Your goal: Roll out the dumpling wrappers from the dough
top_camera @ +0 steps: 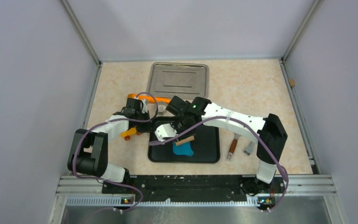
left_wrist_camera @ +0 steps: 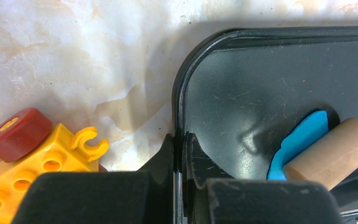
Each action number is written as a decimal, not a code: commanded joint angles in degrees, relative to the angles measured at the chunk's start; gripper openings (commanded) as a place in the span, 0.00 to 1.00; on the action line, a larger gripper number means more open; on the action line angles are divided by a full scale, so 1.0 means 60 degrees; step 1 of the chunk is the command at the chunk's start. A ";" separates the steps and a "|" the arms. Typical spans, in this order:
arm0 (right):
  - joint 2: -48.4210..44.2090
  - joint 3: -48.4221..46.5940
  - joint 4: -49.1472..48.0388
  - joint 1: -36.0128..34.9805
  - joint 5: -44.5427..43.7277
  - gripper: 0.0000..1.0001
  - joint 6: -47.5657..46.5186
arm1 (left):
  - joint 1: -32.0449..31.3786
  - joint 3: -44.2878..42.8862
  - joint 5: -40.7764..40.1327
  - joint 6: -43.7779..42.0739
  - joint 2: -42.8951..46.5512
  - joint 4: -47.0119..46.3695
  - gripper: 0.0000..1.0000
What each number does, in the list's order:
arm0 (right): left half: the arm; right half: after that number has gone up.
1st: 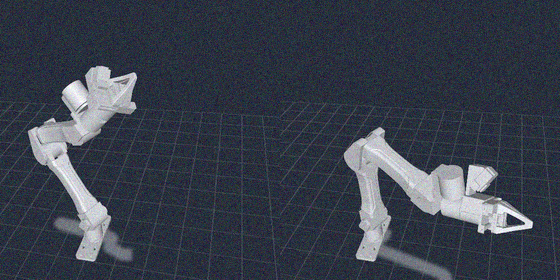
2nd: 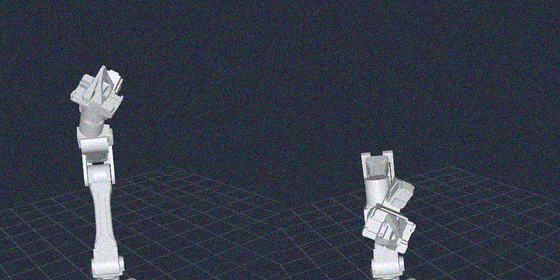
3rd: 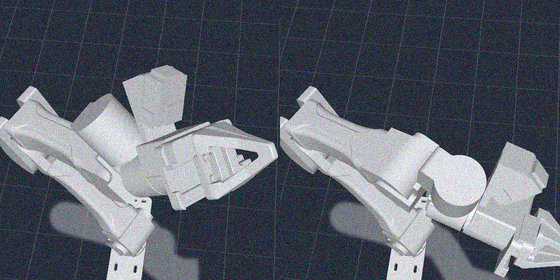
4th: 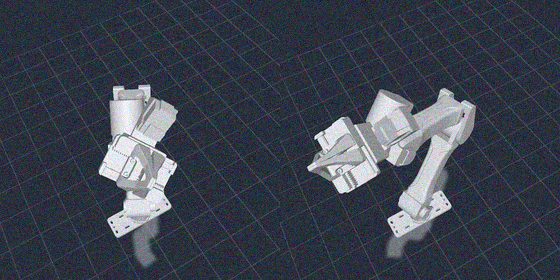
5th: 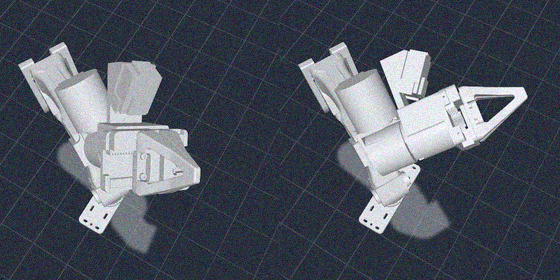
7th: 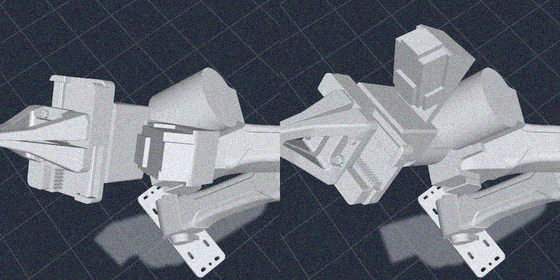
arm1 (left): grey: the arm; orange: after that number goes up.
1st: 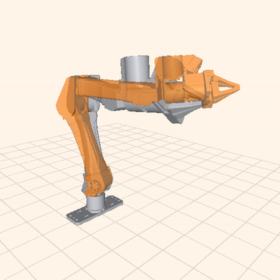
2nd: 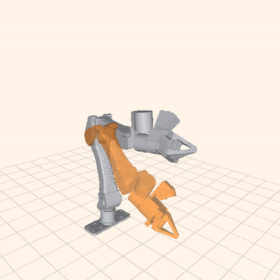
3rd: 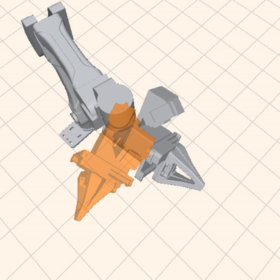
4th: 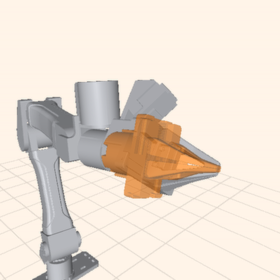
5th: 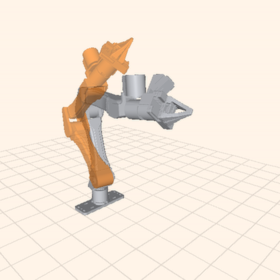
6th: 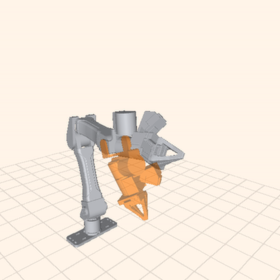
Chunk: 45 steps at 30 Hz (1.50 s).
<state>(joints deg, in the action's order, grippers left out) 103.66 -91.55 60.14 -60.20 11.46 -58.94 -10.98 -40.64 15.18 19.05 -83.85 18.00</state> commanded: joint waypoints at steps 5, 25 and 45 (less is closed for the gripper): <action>0.1445 0.1203 -0.1482 0.0338 -0.1207 0.00 -0.0122 | 0.0042 0.0434 0.0034 0.0158 0.0259 -0.0170 0.00; -0.0391 -0.1249 0.1315 -0.0510 -0.0204 0.00 0.1279 | 0.0190 0.0578 0.0088 0.0442 0.0286 -0.0250 0.00; 0.0983 0.1482 -0.1993 -0.0068 -0.1729 0.00 0.1028 | 0.0328 0.0703 0.0253 0.0429 0.0588 -0.0339 0.00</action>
<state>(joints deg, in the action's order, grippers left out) 102.69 -89.19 60.34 -62.11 8.88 -50.39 -9.67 -38.22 16.19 21.39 -82.15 15.18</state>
